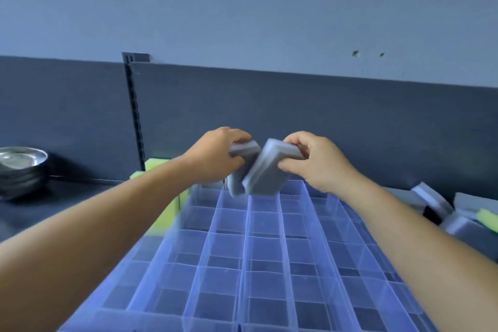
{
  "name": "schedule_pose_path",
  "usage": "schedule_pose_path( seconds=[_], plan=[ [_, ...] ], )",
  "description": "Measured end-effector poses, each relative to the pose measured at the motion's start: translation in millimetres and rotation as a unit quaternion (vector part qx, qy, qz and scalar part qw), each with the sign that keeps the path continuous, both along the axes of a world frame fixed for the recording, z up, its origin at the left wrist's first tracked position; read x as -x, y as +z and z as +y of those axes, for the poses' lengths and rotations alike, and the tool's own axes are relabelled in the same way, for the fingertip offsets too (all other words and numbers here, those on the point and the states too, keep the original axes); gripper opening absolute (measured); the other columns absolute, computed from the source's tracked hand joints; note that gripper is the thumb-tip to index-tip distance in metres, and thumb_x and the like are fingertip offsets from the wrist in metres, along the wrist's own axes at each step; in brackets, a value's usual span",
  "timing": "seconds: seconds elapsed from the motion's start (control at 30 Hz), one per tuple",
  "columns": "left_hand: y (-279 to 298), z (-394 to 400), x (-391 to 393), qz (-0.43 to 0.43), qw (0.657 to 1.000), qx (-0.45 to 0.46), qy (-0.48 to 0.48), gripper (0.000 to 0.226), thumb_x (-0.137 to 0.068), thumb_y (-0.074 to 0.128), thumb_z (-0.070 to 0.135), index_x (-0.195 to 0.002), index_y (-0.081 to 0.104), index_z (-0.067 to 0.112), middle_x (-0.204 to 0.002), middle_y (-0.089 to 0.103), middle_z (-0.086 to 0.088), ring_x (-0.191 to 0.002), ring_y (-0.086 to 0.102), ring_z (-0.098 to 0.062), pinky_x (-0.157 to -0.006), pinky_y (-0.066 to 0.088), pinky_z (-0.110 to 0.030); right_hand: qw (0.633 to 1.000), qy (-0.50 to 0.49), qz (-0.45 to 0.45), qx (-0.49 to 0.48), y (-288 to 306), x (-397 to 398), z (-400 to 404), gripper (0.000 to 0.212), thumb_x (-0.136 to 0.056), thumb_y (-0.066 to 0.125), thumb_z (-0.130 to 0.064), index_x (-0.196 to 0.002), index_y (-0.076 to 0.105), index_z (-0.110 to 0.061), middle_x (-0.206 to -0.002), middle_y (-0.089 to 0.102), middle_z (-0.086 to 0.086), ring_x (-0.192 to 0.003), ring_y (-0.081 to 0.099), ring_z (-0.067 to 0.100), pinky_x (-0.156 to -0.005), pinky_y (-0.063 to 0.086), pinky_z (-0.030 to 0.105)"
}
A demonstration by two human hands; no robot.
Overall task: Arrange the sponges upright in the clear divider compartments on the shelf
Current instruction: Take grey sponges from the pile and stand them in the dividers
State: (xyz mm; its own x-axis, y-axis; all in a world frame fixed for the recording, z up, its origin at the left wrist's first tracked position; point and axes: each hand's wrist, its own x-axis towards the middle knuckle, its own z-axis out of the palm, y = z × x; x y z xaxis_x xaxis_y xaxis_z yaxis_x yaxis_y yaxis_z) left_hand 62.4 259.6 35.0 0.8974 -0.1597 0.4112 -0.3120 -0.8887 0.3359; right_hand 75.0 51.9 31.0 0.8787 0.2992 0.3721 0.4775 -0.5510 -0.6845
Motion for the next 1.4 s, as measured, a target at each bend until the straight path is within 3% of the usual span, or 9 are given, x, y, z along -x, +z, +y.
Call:
schedule_pose_path(
  seconds=[0.13, 0.27, 0.47, 0.67, 0.87, 0.97, 1.27, 1.4],
  plan=[
    [-3, 42, -1, 0.009, 0.999, 0.005, 0.038, 0.043, -0.085, 0.057, 0.012, -0.127, 0.057, 0.024, -0.123, 0.059, 0.0, -0.111, 0.054, -0.022, -0.083, 0.035, -0.022, 0.999, -0.017, -0.025, 0.011, -1, -5, 34, 0.025, -0.079, 0.069, -0.021, -0.102, 0.061, -0.029, -0.098, 0.069, -0.008, -0.092, 0.064, 0.017, -0.077, 0.051, 0.031],
    [-5, 71, -3, 0.026, 0.999, 0.009, 0.04, 0.039, -0.087, 0.056, 0.01, -0.123, 0.059, 0.024, -0.111, 0.06, 0.008, -0.1, 0.053, -0.017, -0.074, 0.035, -0.021, 0.997, -0.052, -0.035, 0.047, -4, -11, 58, 0.023, -0.083, 0.064, -0.024, -0.105, 0.062, -0.028, -0.095, 0.067, -0.007, -0.087, 0.061, 0.017, -0.063, 0.046, 0.025],
    [-21, 91, -13, 0.038, 0.999, 0.012, 0.034, 0.037, -0.088, 0.052, 0.007, -0.121, 0.059, 0.023, -0.105, 0.057, 0.007, -0.089, 0.047, -0.015, -0.074, 0.034, -0.023, 0.987, -0.103, -0.049, 0.117, -10, -21, 74, 0.016, -0.083, 0.059, -0.021, -0.098, 0.065, -0.022, -0.092, 0.066, -0.002, -0.086, 0.058, 0.02, -0.069, 0.046, 0.032],
    [-29, 90, -22, 0.052, 0.999, 0.003, 0.002, 0.043, -0.09, 0.05, 0.007, -0.128, 0.055, 0.026, -0.125, 0.055, 0.001, -0.11, 0.051, -0.02, -0.082, 0.032, -0.021, 0.979, -0.106, -0.026, 0.17, -23, -28, 79, 0.013, -0.083, 0.059, -0.021, -0.095, 0.065, -0.02, -0.093, 0.064, 0.001, -0.087, 0.057, 0.022, -0.069, 0.047, 0.033],
    [-30, 87, -28, 0.056, 0.998, 0.008, -0.025, 0.043, -0.09, 0.051, 0.006, -0.128, 0.056, 0.024, -0.128, 0.055, 0.002, -0.115, 0.05, -0.018, -0.085, 0.032, -0.019, 0.979, -0.11, -0.015, 0.171, -34, -36, 82, 0.01, -0.084, 0.059, -0.024, -0.092, 0.064, -0.023, -0.091, 0.06, 0.001, -0.086, 0.055, 0.023, -0.067, 0.045, 0.033],
    [-36, 88, -32, 0.055, 0.998, -0.004, -0.017, 0.044, -0.089, 0.049, 0.004, -0.128, 0.054, 0.024, -0.128, 0.053, 0.001, -0.114, 0.05, -0.02, -0.085, 0.033, -0.021, 0.977, -0.107, -0.019, 0.184, -34, -36, 83, 0.014, -0.085, 0.058, -0.023, -0.098, 0.064, -0.023, -0.095, 0.059, 0.002, -0.09, 0.055, 0.024, -0.074, 0.048, 0.036],
    [-41, 72, -32, 0.049, 0.987, -0.155, 0.014, 0.042, -0.09, 0.048, 0.007, -0.128, 0.05, 0.025, -0.119, 0.052, -0.002, -0.105, 0.056, -0.029, -0.084, 0.049, -0.038, 0.954, -0.08, -0.068, 0.28, -46, -35, 100, 0.025, -0.089, 0.058, -0.025, -0.114, 0.06, -0.021, -0.107, 0.052, 0.003, -0.094, 0.05, 0.024, -0.07, 0.036, 0.028],
    [-42, 70, -32, 0.054, 0.974, -0.217, 0.033, 0.022, -0.086, 0.051, 0.008, -0.104, 0.057, 0.019, -0.102, 0.057, -0.003, -0.099, 0.055, -0.026, -0.073, 0.048, -0.036, 0.94, -0.082, -0.052, 0.328, -57, -36, 107, 0.028, -0.09, 0.058, -0.027, -0.114, 0.061, -0.015, -0.11, 0.049, 0.006, -0.101, 0.052, 0.028, -0.075, 0.043, 0.032]
  ],
)
